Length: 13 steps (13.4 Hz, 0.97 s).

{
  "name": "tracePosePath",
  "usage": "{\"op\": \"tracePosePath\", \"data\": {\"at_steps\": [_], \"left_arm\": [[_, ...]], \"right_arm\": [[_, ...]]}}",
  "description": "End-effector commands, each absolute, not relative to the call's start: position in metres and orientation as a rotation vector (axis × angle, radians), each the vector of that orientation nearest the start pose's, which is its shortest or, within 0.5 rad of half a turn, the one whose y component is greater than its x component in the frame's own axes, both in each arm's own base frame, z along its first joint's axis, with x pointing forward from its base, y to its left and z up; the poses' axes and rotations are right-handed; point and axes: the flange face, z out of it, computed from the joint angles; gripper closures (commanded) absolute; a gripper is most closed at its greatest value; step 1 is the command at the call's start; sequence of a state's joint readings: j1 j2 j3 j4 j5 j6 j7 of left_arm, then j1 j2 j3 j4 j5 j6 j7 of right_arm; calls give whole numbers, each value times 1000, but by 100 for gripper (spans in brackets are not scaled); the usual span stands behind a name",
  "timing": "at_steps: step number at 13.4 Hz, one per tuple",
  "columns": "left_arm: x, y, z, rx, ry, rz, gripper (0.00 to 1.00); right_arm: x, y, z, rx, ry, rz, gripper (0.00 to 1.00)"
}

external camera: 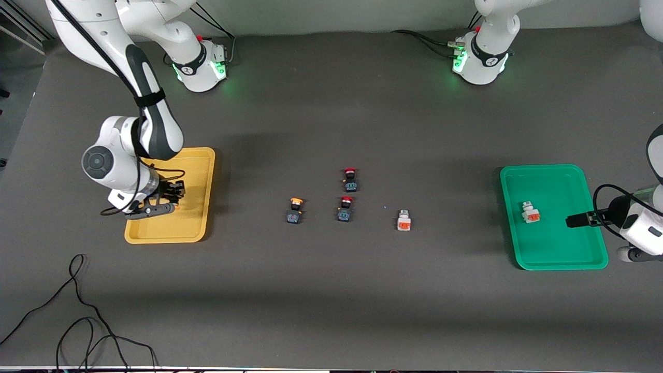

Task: Place green and yellow buttons in trays
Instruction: 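Lower and release the switch and button into their trays with both grippers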

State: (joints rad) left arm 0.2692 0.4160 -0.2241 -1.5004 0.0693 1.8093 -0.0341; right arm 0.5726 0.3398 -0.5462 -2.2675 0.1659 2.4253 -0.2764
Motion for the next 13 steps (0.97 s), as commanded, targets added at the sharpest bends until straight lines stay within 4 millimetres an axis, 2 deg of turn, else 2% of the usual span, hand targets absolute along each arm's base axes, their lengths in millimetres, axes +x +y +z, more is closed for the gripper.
{"op": "tracePosePath", "data": {"at_steps": [1,5,6,8,9,10,11,13], "left_arm": [[667,-14,432,-3169,-14,163,1],[648,-164,424,-3143,-95,169,1],[640,-199,422,-3130,-152,162,1],[614,-266,419,-3115,-47,171,1],[606,-284,414,-3114,-21,181,1],[598,-302,404,-3114,21,207,1],[595,-310,393,-3111,53,236,1],[587,-320,352,-3111,94,261,1]], "right_arm": [[523,12,209,-3166,-322,199,100],[521,25,197,-3149,-305,200,100],[522,27,197,-3140,-284,193,80],[522,30,194,-3124,-243,192,18],[522,30,196,-3119,-234,191,4],[522,30,197,-3117,-232,189,0],[523,30,200,-3112,-228,187,0],[526,37,219,-3076,-192,178,0]]}}
